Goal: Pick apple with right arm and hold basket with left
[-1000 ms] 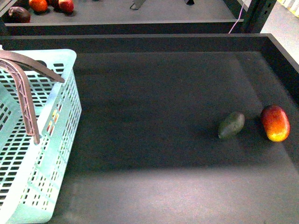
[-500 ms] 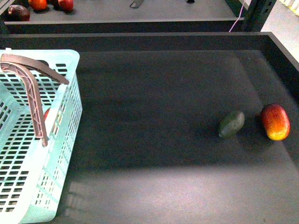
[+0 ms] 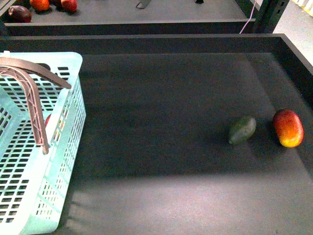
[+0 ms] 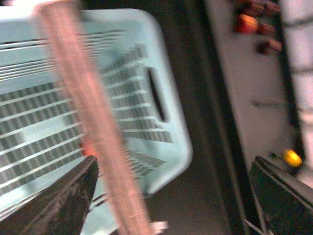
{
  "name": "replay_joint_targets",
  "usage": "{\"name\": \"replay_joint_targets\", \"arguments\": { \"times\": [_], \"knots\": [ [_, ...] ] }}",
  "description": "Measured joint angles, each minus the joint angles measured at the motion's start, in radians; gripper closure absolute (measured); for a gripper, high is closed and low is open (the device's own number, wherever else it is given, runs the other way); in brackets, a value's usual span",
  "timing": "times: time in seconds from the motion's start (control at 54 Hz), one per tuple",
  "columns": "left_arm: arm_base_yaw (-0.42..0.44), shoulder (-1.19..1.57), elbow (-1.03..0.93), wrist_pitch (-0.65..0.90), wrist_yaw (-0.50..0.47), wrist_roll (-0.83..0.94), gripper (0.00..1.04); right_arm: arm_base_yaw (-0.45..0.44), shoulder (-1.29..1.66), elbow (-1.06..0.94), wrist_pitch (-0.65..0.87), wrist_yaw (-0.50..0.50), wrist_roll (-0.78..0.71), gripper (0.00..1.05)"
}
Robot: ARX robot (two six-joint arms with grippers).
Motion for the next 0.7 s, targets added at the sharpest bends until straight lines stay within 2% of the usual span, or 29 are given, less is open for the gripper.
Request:
{"name": "replay_joint_targets", "arguments": {
  "times": [0.019, 0.037, 0.074, 0.13, 0.222, 0.333, 0.37, 0.463, 0.704],
  "knots": [
    [0.001, -0.010, -0.043, 0.109, 0.055, 0.101, 0.18, 0.000, 0.000, 0.000, 0.000, 0.000, 0.000, 0.09],
    [0.002, -0.014, -0.067, 0.164, 0.077, 0.124, 0.20, 0.000, 0.000, 0.000, 0.000, 0.000, 0.000, 0.09],
    [0.003, -0.034, -0.160, 0.378, 0.138, 0.308, 0.27, 0.000, 0.000, 0.000, 0.000, -0.001, 0.000, 0.09],
    [0.002, -0.060, -0.261, 0.586, 0.171, 0.535, 0.36, 0.000, 0.000, 0.000, 0.000, -0.002, 0.000, 0.09],
    [0.001, -0.117, -0.370, 0.792, 0.177, 0.867, 0.52, 0.000, 0.000, 0.000, 0.000, -0.002, 0.000, 0.09],
    [0.001, -0.184, -0.446, 0.837, 0.178, 1.061, 0.72, 0.000, 0.000, 0.000, 0.000, 0.000, 0.000, 0.09],
    [0.001, -0.213, -0.488, 0.838, 0.178, 1.103, 0.83, 0.000, 0.000, 0.000, 0.000, 0.000, 0.000, 0.09],
    [0.002, -0.269, -0.555, 0.837, 0.176, 1.135, 1.02, 0.000, 0.000, 0.000, 0.000, 0.000, 0.000, 0.09],
    [0.002, -0.426, -0.663, 0.795, 0.177, 1.155, 1.01, 0.000, 0.000, 0.000, 0.000, 0.000, 0.000, 0.09]
  ]
}}
